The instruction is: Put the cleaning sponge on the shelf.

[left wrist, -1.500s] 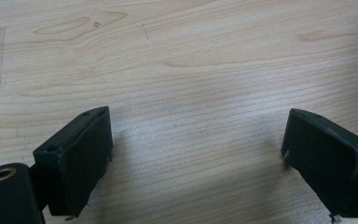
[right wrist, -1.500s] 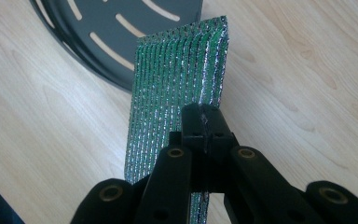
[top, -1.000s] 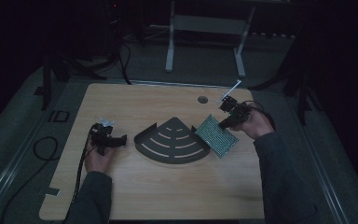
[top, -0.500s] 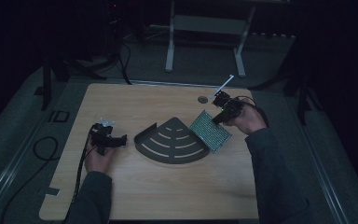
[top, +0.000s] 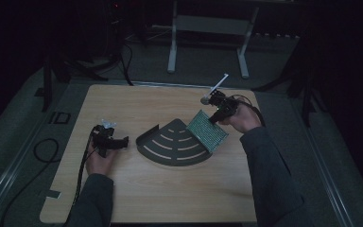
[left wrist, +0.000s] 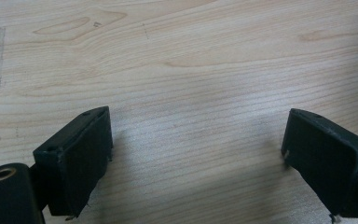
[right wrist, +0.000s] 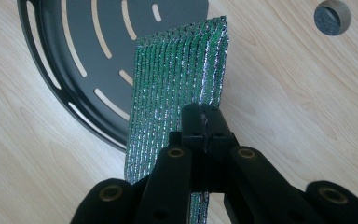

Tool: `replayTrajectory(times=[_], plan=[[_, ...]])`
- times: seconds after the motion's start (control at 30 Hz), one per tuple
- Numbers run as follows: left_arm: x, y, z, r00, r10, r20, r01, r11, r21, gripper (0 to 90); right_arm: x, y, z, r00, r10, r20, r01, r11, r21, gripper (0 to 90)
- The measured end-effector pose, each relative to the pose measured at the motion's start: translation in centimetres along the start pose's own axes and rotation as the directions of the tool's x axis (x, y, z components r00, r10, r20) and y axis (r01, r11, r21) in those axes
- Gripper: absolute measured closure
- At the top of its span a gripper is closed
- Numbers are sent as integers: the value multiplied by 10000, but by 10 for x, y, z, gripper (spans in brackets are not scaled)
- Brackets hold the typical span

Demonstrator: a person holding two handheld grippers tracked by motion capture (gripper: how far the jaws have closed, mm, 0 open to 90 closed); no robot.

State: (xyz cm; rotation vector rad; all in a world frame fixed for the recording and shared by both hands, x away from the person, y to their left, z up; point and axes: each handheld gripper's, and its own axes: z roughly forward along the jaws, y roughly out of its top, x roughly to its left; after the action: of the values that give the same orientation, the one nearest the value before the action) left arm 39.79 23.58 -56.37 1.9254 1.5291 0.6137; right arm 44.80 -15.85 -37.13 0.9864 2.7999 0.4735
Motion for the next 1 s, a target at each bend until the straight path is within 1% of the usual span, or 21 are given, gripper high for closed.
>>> replayTrajectory(times=[0.17, 0.23, 0.27, 0.5, 0.8, 1.0], plan=[[0, 0, 0, 10000, -1, -3, 1, 10000, -10, 92, 1, 6, 8, 9999, 59, -81, -58, 10000, 9, 898], [0, 0, 0, 10000, -4, -3, 4, 10000, -12, 92, 2, 8, 13, 10000, -13, 51, 13, 10000, 81, 897], [0, 0, 0, 10000, -3, -3, 3, 10000, -12, 92, 3, 9, 15, 10000, 6, -19, -6, 10000, 95, 898], [0, 0, 0, 10000, -1, -4, 1, 10000, -10, 92, 6, 15, 28, 10000, 17, -37, -16, 9999, 157, 898], [0, 0, 0, 10000, -2, -3, 2, 10000, -12, 92, 11, 19, 39, 9999, -29, -162, 33, 9997, 259, 898], [0, 0, 0, 10000, -4, -4, 4, 10000, -14, 92, 12, 21, 45, 9999, -22, -133, 26, 9995, 319, 898]])
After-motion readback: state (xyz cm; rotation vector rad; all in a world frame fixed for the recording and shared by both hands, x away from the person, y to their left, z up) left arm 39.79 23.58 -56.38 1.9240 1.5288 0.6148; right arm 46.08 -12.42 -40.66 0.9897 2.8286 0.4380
